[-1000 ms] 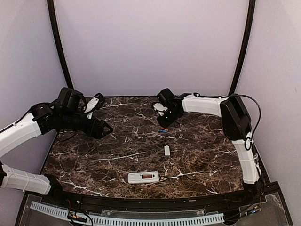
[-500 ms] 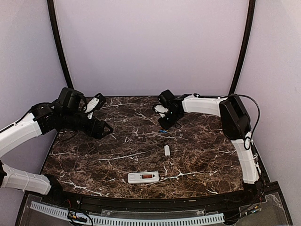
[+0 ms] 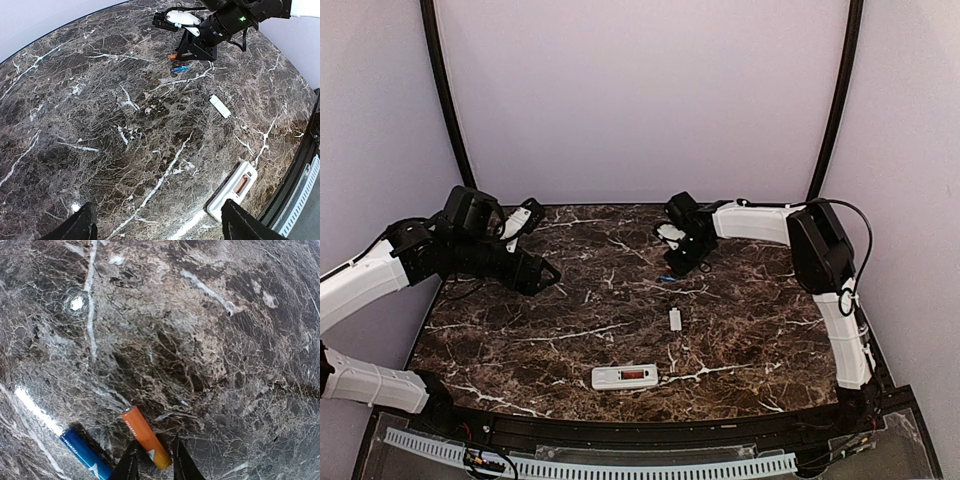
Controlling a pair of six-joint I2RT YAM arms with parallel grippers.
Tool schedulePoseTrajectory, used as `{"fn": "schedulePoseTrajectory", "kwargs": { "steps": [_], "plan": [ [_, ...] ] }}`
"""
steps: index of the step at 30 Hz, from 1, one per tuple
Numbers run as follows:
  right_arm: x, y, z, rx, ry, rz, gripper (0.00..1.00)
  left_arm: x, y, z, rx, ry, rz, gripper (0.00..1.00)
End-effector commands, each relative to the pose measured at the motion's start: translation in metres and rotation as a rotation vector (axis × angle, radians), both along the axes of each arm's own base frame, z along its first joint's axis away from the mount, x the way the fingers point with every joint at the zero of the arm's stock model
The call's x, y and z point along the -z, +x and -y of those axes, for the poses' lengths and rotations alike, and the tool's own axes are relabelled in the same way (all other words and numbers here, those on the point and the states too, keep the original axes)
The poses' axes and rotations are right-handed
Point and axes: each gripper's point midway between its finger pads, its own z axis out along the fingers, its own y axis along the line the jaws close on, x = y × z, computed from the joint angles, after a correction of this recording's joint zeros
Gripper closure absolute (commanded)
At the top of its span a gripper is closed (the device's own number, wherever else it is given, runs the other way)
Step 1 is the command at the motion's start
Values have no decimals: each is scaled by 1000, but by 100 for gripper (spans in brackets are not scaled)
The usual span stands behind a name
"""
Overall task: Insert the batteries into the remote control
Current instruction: Pick up the battery at the center of the board.
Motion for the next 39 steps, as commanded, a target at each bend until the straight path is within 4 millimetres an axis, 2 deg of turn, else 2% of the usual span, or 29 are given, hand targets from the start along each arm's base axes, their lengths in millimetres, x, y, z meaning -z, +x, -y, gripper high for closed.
{"fn": "schedulePoseTrajectory", "kwargs": {
  "steps": [1,5,9,12,17,23,25,28,34,37,39],
  "plan": [
    [23,-9,8,-2,-18,-63,81,4,0,-4,-3,20,-13,15],
    [24,-7,12,-7,-15,-65,83,3,0,-3,-1,19,-10,15],
    [23,-12,-6,-98,48,-101,79,3,0,-3,-2,20,-9,15],
    [28,-12,-7,-114,28,-125,79,3,0,-3,-5,19,-11,15],
    [33,-12,-2,-112,0,-128,86,1,-2,-6,-9,19,-6,15],
    [24,-14,7,-113,-27,-106,95,1,-4,-9,-17,21,-5,15],
    [19,-11,15,-105,-62,-77,99,1,-4,-9,-18,21,-4,15],
    [4,-6,20,-103,-79,-40,100,0,-4,-9,-18,19,-1,15],
    [-47,-1,19,-104,-49,47,100,-2,-6,-7,-15,-5,-4,15],
    [-72,-21,9,-147,-13,55,100,2,-6,-4,-17,-25,-15,15],
    [-84,-53,-14,-274,46,65,100,6,-7,-5,-30,-29,-26,15]
  ]
}}
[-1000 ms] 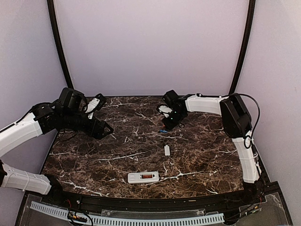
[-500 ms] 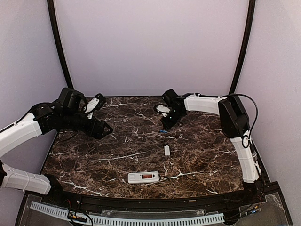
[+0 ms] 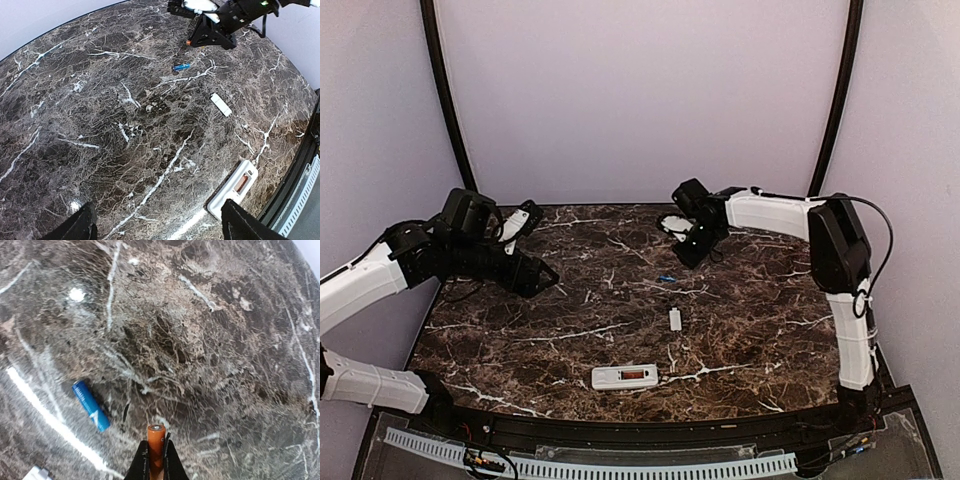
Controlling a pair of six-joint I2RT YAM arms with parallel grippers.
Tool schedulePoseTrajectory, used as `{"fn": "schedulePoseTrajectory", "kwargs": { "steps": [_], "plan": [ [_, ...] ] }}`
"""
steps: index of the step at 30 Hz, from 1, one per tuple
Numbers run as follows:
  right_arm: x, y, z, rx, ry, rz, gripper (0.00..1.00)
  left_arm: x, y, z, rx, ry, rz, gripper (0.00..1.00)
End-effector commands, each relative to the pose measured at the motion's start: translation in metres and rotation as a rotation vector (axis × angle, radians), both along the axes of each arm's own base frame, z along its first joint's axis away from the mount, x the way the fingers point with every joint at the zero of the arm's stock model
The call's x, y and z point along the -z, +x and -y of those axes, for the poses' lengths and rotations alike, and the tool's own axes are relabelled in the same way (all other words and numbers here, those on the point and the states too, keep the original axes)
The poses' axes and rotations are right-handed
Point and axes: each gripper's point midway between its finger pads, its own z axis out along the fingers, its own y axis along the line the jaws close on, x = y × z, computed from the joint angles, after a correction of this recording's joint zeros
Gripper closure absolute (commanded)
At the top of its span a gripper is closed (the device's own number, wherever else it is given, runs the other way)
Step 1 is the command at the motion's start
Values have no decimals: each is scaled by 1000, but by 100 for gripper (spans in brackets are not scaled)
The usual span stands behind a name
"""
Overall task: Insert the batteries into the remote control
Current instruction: Pick up the battery at the center of the board, then load the battery into the battery compartment.
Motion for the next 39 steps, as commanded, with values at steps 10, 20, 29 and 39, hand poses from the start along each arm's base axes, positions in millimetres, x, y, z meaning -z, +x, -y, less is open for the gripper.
{"fn": "schedulePoseTrajectory", "kwargs": {
  "steps": [10,20,29,39],
  "plan": [
    [-33,-253,-116,-766,174,-89,100,2,1,-11,-65,-45,8,14],
    [5,-272,-121,-833,86,-68,100,1,1,-13,-66,-37,9,14],
    [13,-291,-129,-874,70,-86,100,-1,0,-14,-62,-36,10,14],
    [18,-295,-128,-854,50,-86,98,2,2,-10,-53,-42,-6,14]
  ]
}}
